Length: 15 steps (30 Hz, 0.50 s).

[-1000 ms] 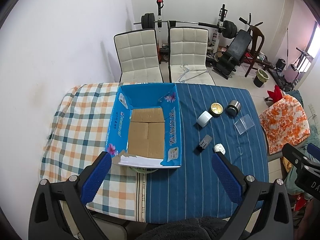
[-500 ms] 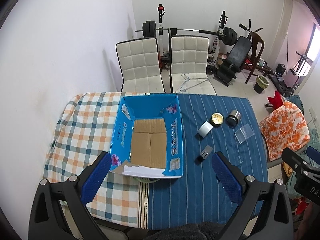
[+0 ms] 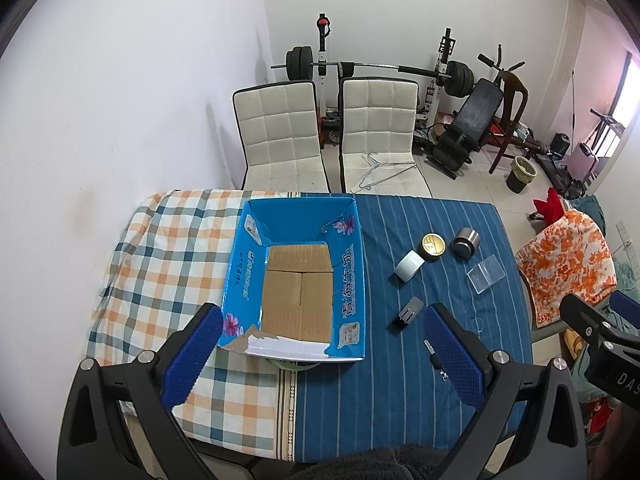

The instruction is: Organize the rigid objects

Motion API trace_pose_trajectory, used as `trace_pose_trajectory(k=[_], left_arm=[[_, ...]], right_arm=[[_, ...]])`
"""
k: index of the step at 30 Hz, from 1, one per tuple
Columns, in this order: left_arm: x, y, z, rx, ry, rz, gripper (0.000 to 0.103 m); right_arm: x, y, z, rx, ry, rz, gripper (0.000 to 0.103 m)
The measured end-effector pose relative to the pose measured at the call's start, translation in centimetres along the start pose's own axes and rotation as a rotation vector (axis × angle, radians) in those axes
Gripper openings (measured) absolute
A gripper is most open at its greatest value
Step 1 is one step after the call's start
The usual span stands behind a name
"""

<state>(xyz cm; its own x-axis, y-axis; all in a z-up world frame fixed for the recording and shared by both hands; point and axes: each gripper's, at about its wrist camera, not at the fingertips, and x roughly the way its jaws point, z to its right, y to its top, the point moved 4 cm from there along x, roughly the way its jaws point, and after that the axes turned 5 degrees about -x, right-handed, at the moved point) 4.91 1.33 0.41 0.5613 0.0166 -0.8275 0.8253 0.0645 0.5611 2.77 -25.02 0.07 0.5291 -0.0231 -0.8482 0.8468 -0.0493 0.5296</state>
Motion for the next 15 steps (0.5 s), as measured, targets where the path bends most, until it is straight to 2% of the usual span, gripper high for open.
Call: trace_pose_trajectory(k=[15], left_arm=[[0.11,0.11,-0.6,0.001,0.002,-0.008,0.103]], right_arm=[[0.26,-0.08,-0.26,-0.018,-0.004,-0.003,0.103]])
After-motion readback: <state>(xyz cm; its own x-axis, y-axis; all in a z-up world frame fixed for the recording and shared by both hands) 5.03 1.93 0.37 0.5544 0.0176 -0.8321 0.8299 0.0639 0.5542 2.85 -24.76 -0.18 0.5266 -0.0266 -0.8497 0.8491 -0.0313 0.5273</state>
